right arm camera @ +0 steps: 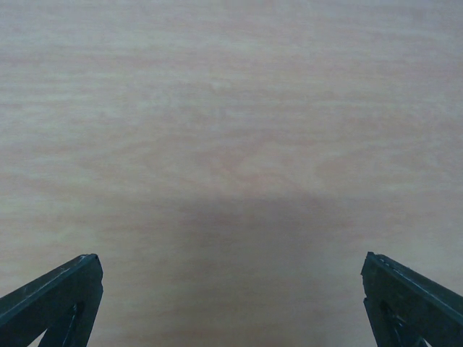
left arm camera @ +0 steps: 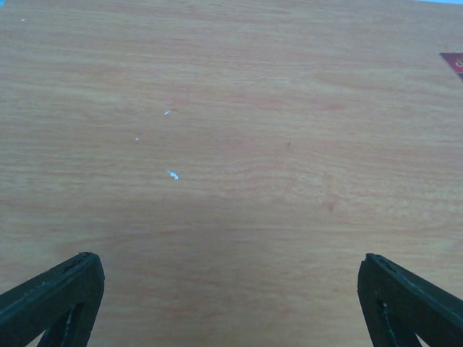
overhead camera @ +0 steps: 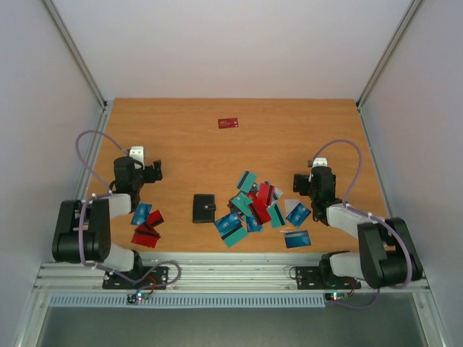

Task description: Put the credit cards into the card holder

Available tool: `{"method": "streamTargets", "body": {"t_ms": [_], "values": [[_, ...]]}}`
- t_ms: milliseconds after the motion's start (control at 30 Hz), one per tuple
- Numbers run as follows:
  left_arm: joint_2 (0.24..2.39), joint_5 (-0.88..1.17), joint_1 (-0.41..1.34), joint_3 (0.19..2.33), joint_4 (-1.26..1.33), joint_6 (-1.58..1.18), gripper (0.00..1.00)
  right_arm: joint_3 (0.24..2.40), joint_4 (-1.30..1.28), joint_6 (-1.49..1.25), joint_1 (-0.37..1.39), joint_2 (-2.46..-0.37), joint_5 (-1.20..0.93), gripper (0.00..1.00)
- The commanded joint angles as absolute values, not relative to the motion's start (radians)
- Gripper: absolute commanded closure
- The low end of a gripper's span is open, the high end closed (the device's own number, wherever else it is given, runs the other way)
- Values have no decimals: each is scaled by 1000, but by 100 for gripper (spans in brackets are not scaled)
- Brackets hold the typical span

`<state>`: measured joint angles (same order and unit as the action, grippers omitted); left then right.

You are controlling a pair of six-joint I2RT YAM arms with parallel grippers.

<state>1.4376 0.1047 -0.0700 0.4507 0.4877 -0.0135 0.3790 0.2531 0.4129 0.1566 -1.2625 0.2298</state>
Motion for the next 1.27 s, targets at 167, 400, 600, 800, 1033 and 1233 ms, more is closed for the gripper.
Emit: {"method": "streamTargets", "body": {"t_ms": [167, 400, 600, 800, 1033, 1233], "values": [[1521, 182, -73, 449, 789, -16, 4, 411, 782, 517, 29, -1519, 23, 2], [1566, 105, -51, 397, 911, -13, 1, 428, 811, 464, -57, -1585, -108, 2], [1559, 83, -32, 402, 895, -4, 1, 422, 828, 461, -57, -1588, -99, 1], [1561, 81, -32, 400, 903, -4, 1, 424, 825, 461, -57, -1589, -99, 1], [1561, 81, -32, 400, 902, -5, 1, 436, 809, 460, -57, -1596, -98, 2], [1560, 81, -33, 400, 902, -5, 1, 426, 819, 460, -57, -1588, -93, 2]]}}
